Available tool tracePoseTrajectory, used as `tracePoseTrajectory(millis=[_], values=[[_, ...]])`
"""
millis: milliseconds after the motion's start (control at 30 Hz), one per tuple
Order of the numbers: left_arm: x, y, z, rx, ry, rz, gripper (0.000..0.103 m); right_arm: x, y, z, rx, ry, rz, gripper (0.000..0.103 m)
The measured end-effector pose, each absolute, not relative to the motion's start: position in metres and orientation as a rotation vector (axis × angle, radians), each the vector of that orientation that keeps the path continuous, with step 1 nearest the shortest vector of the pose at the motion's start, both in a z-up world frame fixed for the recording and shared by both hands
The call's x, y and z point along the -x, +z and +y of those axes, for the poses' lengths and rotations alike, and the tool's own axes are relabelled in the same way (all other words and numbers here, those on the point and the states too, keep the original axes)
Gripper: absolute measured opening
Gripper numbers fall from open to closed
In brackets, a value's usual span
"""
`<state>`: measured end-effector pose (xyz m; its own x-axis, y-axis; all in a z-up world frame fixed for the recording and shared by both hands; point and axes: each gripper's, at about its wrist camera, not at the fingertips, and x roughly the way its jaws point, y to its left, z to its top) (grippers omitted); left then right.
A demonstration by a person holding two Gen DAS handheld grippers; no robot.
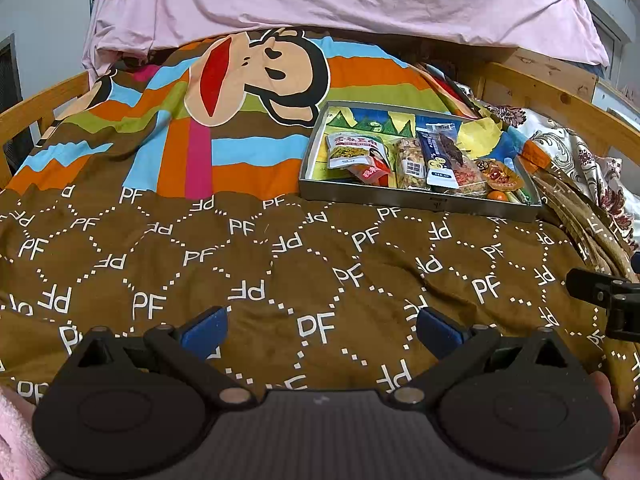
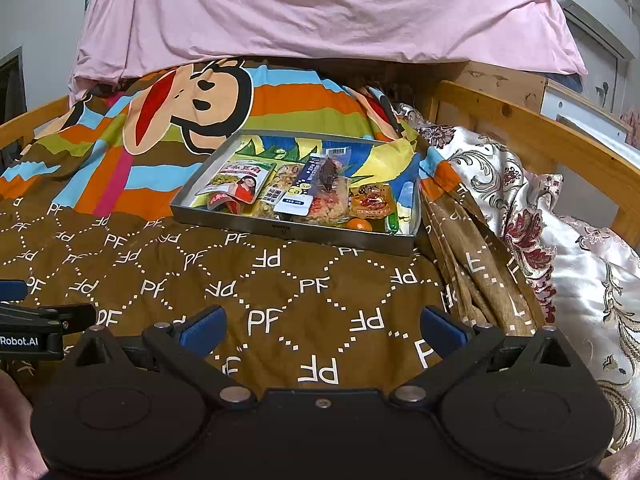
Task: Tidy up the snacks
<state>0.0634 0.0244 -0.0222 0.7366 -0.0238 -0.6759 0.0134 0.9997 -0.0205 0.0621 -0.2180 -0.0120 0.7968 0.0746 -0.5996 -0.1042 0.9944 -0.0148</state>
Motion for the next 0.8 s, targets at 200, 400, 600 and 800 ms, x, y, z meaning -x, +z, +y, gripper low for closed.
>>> tracePoseTrajectory(millis=[200,400,600,800], values=[[-0.0636,-0.0218,0.0241,0.014,-0.020,0.743,0.102,-0.0620,-0.0122,-0.2180,0.048,0.096,0.642,0.102],[-0.0616,-0.0223,0.0260,0.014,-0.003,0.735,0.102,-0.0623,-0.0121,-0.2179,0.047,0.096,0.643,0.102],[-0.0610,-0.0228,0.0255,-0.015,0.003,0.735,0.103,-0.0623,-0.0120,-0.2182,0.047,0.096,0.643,0.102],[-0.0602,-0.0202,0.0281,-0.005,0.001,0.729,0.103,-0.0622,-0.0124,-0.2188,0.047,0.097,0.644,0.102]])
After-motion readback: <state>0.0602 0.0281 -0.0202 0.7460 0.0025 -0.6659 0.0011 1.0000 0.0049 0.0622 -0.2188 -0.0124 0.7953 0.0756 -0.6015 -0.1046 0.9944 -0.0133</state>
